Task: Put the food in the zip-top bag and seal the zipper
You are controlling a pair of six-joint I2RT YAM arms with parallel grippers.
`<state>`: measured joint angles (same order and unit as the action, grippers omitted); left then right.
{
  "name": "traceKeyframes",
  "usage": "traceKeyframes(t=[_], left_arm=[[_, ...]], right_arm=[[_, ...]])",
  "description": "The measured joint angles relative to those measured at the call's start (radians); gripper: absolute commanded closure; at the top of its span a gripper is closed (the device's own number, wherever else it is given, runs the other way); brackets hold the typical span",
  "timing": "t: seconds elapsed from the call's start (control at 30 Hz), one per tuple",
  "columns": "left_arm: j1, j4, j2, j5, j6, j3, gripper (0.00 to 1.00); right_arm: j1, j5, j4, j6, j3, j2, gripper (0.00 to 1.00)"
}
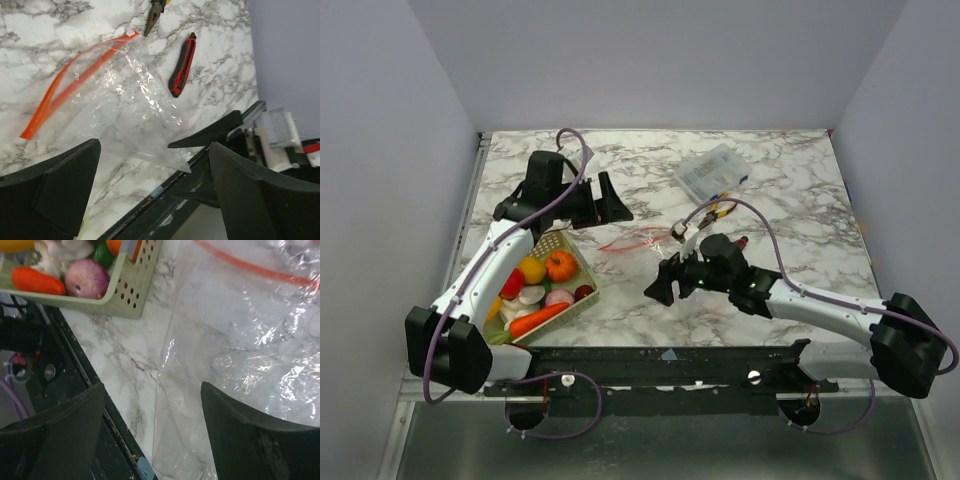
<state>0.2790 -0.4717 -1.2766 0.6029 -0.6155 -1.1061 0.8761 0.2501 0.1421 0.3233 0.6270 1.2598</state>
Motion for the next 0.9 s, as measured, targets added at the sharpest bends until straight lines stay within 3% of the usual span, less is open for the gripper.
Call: traceKeyframes(t=[0.27, 0.43, 0.67, 0.9], left_arm=[[0.103, -0.257, -0.296, -0.140, 0.257, -0.395, 0.09], [0.148, -0.362, -0.537, -0.195, 0.345, -0.616, 0.09], [0.162, -0.400, -0.716, -0.219, 0.370, -0.654, 0.09], [0.169, -0.361, -0.789, -0.213, 0.368, -0.642, 0.14]], right_arm=[[0.000, -0.225, -0.038, 0.171, 0.044, -0.082, 0.22], [0.000, -0.262, -0.047, 0.248, 0.014, -0.077, 0.28], [0.000, -0.258, -0.022, 0.333, -0.142, -0.092, 0.29], [0.000, -0.307, -0.001, 0.376, -0.235, -0.138, 0.29]])
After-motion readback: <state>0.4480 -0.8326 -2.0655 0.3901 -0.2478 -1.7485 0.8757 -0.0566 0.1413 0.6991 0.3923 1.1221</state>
